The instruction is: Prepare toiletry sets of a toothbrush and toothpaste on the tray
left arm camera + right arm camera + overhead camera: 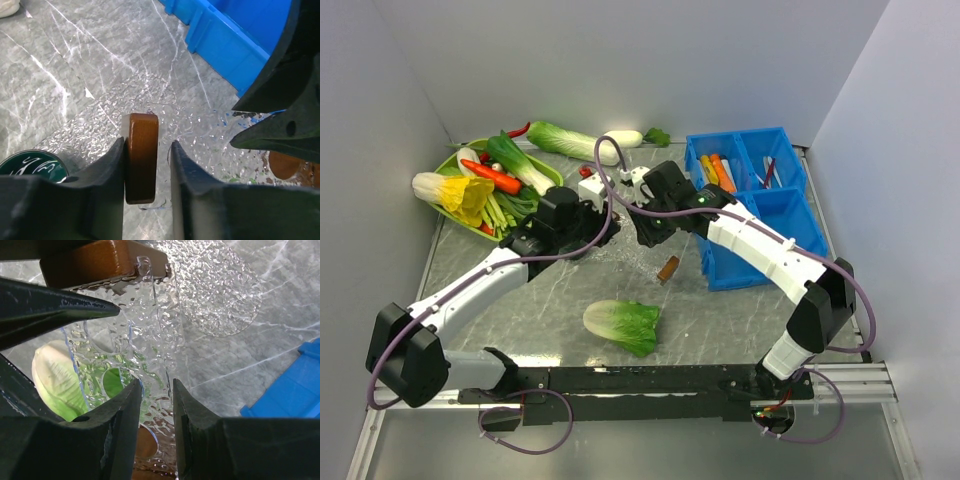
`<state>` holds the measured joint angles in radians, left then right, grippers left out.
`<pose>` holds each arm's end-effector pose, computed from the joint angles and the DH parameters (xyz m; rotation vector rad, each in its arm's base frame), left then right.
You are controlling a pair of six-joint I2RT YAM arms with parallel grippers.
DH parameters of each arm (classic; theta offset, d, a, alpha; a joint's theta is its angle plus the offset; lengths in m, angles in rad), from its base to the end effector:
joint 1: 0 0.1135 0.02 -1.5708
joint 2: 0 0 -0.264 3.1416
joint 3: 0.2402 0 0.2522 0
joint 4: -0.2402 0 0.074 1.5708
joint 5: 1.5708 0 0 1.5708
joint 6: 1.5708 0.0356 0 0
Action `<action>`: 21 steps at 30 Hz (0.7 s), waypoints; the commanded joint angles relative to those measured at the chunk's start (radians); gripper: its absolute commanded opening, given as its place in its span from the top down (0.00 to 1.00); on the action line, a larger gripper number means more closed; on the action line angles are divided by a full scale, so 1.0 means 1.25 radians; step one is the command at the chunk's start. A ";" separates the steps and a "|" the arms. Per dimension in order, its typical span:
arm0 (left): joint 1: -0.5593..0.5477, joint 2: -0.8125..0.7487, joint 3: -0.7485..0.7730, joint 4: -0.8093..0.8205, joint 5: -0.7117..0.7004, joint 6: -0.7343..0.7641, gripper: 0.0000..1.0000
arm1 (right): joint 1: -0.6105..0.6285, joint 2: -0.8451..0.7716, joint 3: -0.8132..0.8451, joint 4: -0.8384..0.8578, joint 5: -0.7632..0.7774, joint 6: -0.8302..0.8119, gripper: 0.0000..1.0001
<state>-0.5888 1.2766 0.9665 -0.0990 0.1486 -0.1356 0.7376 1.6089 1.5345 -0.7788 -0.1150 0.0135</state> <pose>0.2426 -0.1683 0.3051 0.5514 1.9513 -0.6120 0.2568 0.2389 0.3365 -0.9260 2.2942 0.4727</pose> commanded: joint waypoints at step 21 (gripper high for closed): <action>-0.004 0.135 0.072 -0.075 -0.113 -0.068 0.99 | 0.003 0.062 -0.101 0.245 0.091 0.034 0.71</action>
<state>-0.5835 1.4075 0.9928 -0.1497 0.0666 -0.1436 0.7326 1.6840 1.4235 -0.6075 -0.0772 0.0395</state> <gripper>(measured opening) 0.376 0.360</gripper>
